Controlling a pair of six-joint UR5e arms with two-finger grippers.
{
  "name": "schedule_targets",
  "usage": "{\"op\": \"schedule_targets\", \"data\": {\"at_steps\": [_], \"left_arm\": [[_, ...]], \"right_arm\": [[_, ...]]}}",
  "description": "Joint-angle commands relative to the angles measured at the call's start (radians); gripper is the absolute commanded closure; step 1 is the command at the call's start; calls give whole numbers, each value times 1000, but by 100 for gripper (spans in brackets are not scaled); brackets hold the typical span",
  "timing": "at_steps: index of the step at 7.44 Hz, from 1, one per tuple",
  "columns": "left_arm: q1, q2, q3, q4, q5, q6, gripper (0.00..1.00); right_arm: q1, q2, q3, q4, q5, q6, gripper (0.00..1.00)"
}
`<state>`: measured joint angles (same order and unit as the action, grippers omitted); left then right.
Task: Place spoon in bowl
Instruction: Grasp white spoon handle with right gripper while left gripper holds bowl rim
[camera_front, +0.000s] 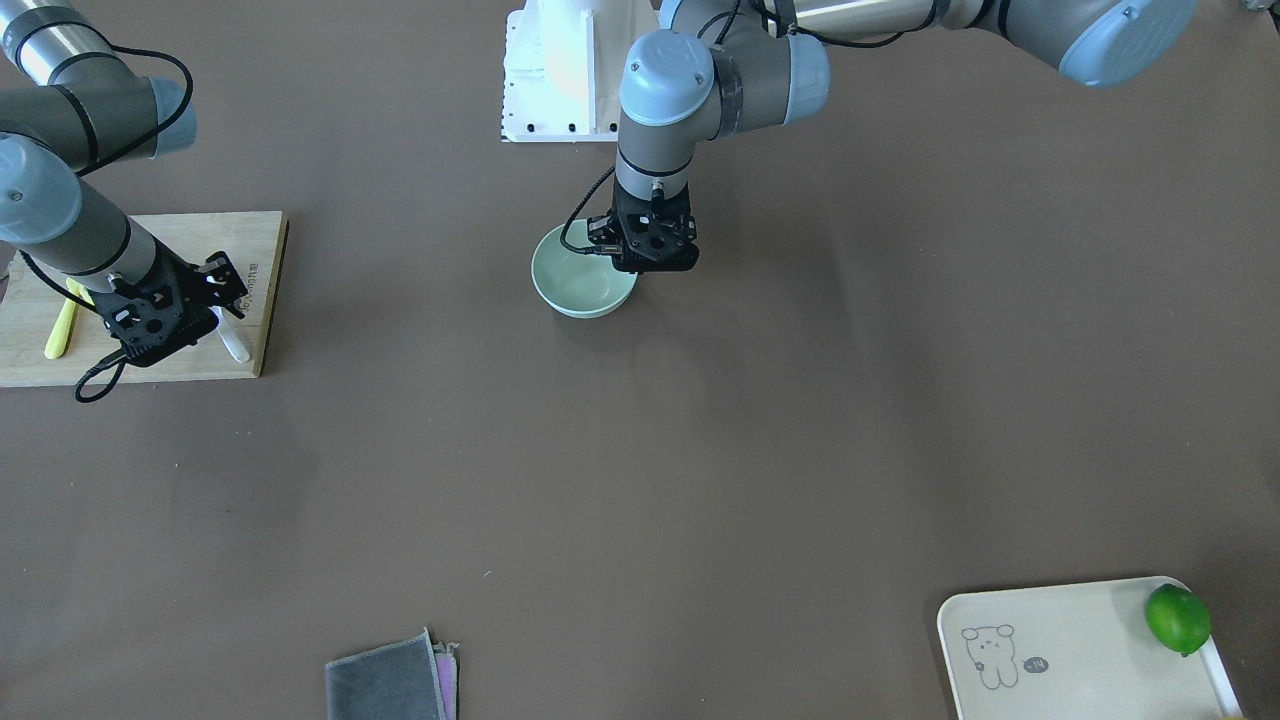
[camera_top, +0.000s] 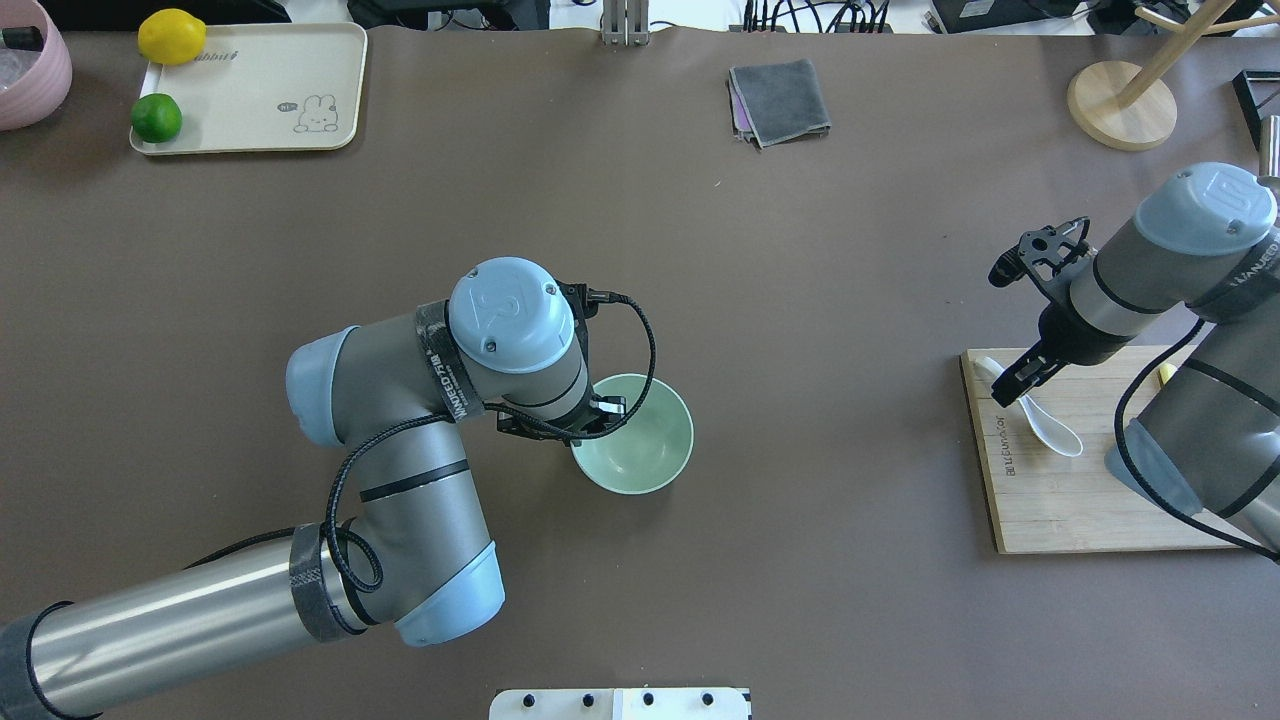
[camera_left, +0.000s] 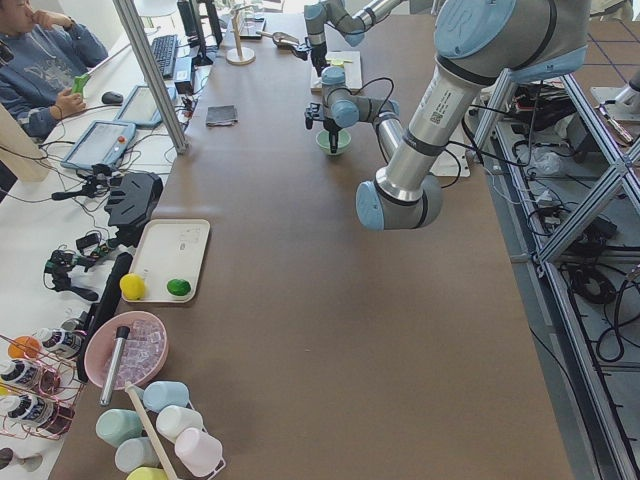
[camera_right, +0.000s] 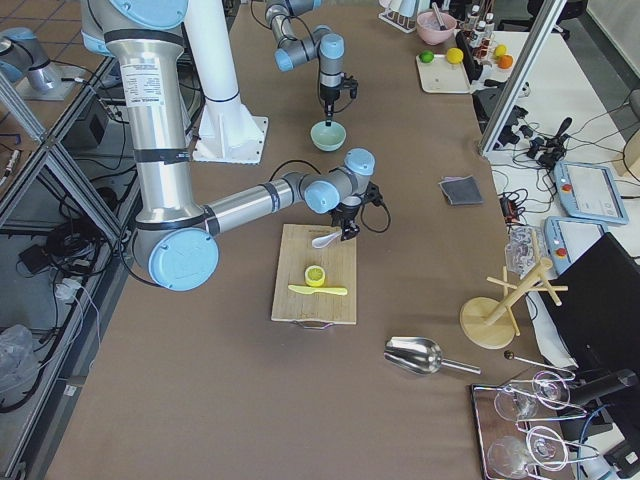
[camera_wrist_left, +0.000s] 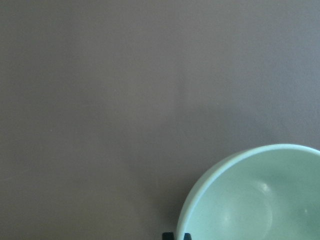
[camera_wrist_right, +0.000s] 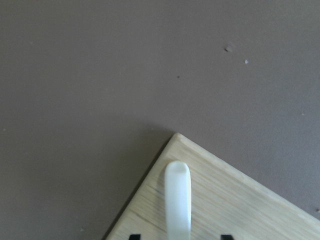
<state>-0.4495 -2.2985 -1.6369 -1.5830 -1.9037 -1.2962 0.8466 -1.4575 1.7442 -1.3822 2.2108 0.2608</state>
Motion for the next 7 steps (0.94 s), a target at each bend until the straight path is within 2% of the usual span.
{"op": "schedule_targets", "data": {"at_steps": [1,6,7], "left_arm": [[0,1,2,0,0,-2,100],[11,1,6,0,0,-12,100],[12,-1,5,0,0,-15,100]], "right_arm": [[-1,0,0,0,1,-6,71],[-1,-6,-2,0,1,-6,73],[-1,-6,0,0,1,-8,82]]}}
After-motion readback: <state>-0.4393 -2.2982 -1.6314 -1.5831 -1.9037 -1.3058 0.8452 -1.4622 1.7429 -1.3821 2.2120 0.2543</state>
